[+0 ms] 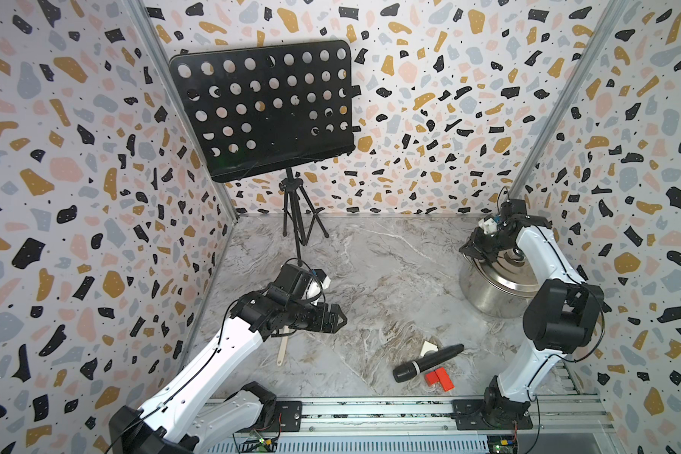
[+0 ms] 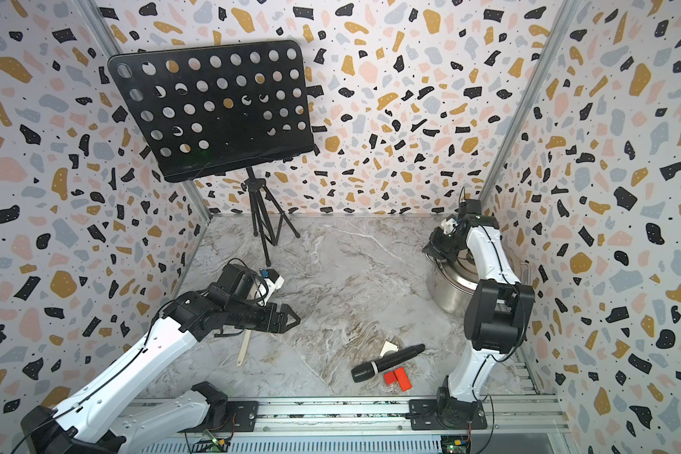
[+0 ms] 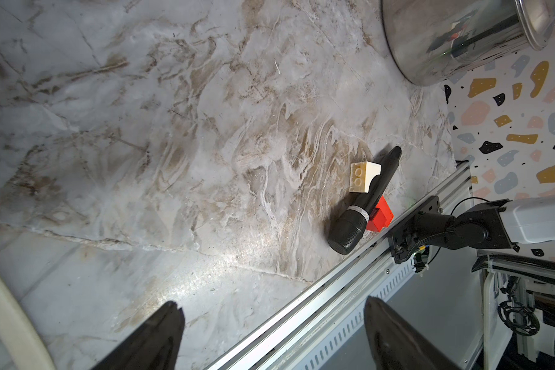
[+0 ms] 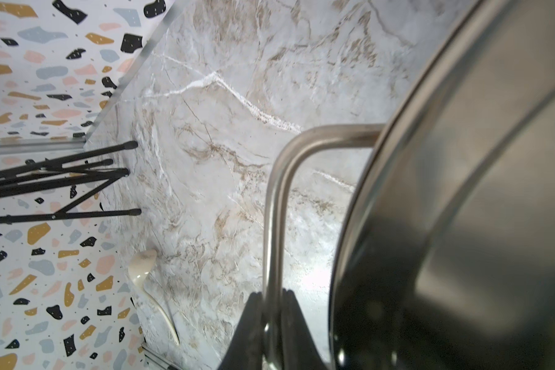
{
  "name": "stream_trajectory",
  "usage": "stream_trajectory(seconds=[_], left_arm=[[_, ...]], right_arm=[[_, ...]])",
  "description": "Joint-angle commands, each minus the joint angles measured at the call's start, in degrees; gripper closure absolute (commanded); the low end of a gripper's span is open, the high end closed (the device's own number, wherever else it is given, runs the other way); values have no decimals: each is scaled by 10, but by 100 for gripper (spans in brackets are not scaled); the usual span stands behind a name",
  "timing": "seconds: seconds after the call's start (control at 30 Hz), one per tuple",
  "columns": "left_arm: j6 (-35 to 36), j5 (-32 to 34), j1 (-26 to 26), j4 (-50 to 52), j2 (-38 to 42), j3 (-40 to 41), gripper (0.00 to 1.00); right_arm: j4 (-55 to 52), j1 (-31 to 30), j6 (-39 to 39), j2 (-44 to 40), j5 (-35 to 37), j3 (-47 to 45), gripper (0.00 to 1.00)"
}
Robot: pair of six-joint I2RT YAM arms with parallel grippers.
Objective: Stir the soup with a spoon
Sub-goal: Move the pan to the center of the board.
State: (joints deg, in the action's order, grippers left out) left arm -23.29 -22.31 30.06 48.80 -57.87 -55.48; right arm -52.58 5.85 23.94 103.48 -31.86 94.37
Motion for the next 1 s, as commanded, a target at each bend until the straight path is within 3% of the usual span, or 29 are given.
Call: stream_trajectory(seconds=[0.0,0.13,0.33,0.67,0.97], left_arm=[[14,22,2,6,21,0,9],[10,68,2,27,43,-14,7],[-24,211,2,68,82,-39,3],[-38,405,2,127,158,-76,2],[-35,481,2,155,207,-84,1]], right_arm=[[-43,-22,-9,-54,-28,2,100],[-62,-55,-44,-70,-54,7,100],[-66,-143,-89,-80,-78,22,100],[-67,-351,-103,-20,-6,130,100],[-119,-509,-153,58,11,234,100]])
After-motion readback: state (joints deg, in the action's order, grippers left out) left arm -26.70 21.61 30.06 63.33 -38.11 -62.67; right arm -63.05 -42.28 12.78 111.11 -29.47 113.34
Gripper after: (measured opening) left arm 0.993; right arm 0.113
